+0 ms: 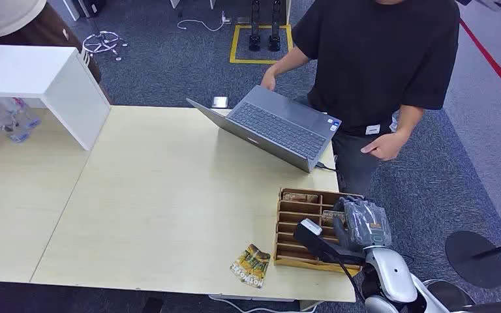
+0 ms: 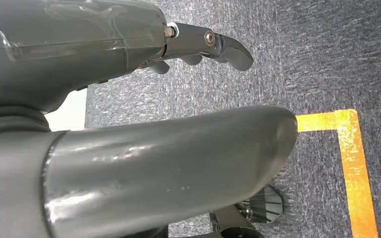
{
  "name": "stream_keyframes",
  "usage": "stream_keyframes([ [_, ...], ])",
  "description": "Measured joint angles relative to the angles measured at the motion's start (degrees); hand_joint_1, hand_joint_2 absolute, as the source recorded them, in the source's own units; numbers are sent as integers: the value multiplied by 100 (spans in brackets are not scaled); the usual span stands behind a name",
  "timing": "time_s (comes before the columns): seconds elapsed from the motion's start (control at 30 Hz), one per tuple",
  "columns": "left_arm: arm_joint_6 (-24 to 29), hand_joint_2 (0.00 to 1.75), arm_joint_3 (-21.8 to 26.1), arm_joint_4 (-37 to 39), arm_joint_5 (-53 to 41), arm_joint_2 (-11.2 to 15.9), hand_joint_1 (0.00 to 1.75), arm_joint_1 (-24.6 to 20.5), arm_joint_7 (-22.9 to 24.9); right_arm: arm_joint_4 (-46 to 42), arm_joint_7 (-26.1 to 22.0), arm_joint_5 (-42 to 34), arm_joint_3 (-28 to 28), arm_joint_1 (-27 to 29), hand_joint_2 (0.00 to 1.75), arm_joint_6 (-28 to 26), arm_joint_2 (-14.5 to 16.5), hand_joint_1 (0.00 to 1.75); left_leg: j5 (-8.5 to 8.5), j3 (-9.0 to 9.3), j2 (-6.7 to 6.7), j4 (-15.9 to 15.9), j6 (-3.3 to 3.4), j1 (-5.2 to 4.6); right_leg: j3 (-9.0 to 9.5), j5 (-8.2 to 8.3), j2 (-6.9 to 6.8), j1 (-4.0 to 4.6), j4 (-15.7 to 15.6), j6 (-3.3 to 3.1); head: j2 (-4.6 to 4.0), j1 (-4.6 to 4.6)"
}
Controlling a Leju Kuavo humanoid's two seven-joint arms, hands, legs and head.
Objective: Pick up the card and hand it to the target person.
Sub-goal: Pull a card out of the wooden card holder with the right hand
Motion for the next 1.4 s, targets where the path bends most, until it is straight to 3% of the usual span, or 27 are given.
stream_keyframes([
  [0.3, 2, 0, 0, 0, 2, 0, 0, 0, 0, 0, 0, 107, 77, 0, 175, 83, 39, 100, 0, 0, 0, 0, 0, 0, 0, 0, 0, 0, 0, 0, 0, 0],
  [1.03, 3, 0, 2, 0, 2, 0, 0, 0, -7, 0, -12, 169, 177, -32, 175, 105, 97, 134, 0, 0, 0, 0, 0, 0, 0, 0, 0, 0, 0, 0, 0, 1],
  [1.4, 4, 0, 4, 0, 4, 0, 0, 0, -8, -1, -33, 258, 174, -47, 175, 75, 120, 137, 0, 2, 1, 0, 0, 0, 1, 0, 1, 0, 0, 0, 0, 1],
])
